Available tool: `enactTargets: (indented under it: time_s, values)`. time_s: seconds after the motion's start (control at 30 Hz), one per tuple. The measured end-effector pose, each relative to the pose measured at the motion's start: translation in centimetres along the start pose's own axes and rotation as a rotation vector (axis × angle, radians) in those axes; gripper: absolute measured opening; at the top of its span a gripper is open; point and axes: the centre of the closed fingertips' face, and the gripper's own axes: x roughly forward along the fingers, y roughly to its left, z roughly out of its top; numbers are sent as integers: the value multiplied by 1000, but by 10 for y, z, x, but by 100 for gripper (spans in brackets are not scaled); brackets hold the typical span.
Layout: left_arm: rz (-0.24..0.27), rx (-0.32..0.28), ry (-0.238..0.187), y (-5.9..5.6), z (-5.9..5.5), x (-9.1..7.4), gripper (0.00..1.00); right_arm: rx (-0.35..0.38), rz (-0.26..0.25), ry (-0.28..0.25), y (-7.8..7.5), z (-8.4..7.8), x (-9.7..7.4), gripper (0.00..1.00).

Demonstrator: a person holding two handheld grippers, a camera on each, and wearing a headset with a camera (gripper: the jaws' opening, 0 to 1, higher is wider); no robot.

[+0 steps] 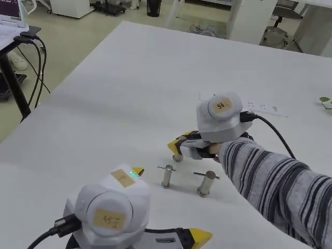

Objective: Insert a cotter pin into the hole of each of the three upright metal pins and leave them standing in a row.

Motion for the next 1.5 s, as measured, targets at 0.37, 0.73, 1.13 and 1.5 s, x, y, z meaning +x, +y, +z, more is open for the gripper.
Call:
enactTargets:
  time_s: [0.37,0.73,1.13,1.5]
  values:
    - [1,9,-1,-2,-1,0,99,60,-57,31,-27,-29,-37,9]
    - [-1,16,2,-3,-1,0,99,92,-100,69,-39,-65,-67,9]
    - [-9,24,11,-6,-3,1,99,128,-109,89,-33,-95,-96,9]
    - [-9,22,7,-8,-2,0,99,123,-80,82,-10,-105,-108,9]
